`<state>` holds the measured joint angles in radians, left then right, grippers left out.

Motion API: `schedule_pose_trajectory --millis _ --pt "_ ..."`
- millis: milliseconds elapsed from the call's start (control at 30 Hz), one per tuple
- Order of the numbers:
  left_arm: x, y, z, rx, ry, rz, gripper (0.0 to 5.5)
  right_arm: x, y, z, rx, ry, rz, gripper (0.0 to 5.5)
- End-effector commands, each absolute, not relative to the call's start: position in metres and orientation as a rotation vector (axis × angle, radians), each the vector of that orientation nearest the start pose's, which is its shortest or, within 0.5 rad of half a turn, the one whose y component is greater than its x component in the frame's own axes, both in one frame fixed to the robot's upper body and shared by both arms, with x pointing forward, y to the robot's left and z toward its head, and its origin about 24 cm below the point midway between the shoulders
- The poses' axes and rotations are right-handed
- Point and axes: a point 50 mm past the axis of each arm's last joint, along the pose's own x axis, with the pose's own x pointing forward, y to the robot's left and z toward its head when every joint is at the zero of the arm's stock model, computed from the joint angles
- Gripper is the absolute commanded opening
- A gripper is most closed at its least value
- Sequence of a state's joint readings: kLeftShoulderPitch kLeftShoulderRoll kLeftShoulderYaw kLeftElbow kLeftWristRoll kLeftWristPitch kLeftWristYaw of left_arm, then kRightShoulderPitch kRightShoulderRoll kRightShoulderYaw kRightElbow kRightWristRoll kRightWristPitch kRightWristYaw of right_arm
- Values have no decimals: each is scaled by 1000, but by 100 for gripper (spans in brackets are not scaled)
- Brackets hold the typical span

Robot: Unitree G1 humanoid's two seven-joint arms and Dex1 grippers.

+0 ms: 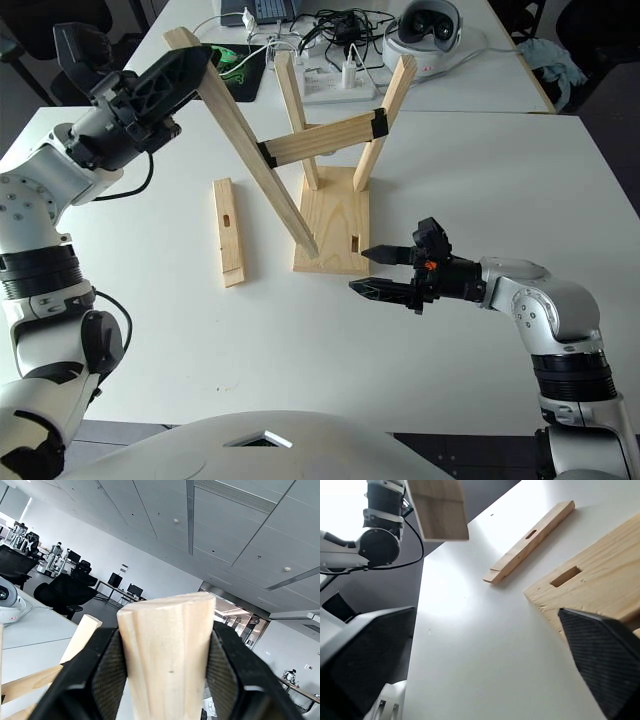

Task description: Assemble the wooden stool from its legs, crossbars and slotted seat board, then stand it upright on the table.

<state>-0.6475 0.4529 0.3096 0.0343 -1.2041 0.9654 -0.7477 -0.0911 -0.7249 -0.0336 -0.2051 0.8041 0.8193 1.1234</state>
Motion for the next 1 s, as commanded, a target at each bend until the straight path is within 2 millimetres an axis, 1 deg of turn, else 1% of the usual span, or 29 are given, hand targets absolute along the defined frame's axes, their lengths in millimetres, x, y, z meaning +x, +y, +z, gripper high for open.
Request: schedule_pose_trajectory --millis 33,167,267,333,367,533,700,833,1000 --pt "295 179 222 -686 -100 -1213 208 218 -173 108 321 433 1295 523" --pt "296 177 221 -694 -110 -1208 208 214 -148 107 301 385 1269 523" --pt "296 175 220 -703 -113 -1206 208 218 -132 106 240 320 1163 523" --pt "295 174 218 -701 -103 -1210 208 222 -128 106 241 281 1082 523" --pt "295 173 218 -702 -98 -1212 208 226 -128 106 227 260 1035 523" --pt "293 173 213 -702 -61 -1224 208 235 -129 108 221 178 915 523" --pt "290 173 208 -677 -18 -1234 208 236 -132 107 200 175 905 523" --pt "288 176 206 -646 19 -1241 208 241 -139 106 189 165 857 523" --pt "283 178 200 -618 63 -1244 208 247 -143 109 179 144 836 523"
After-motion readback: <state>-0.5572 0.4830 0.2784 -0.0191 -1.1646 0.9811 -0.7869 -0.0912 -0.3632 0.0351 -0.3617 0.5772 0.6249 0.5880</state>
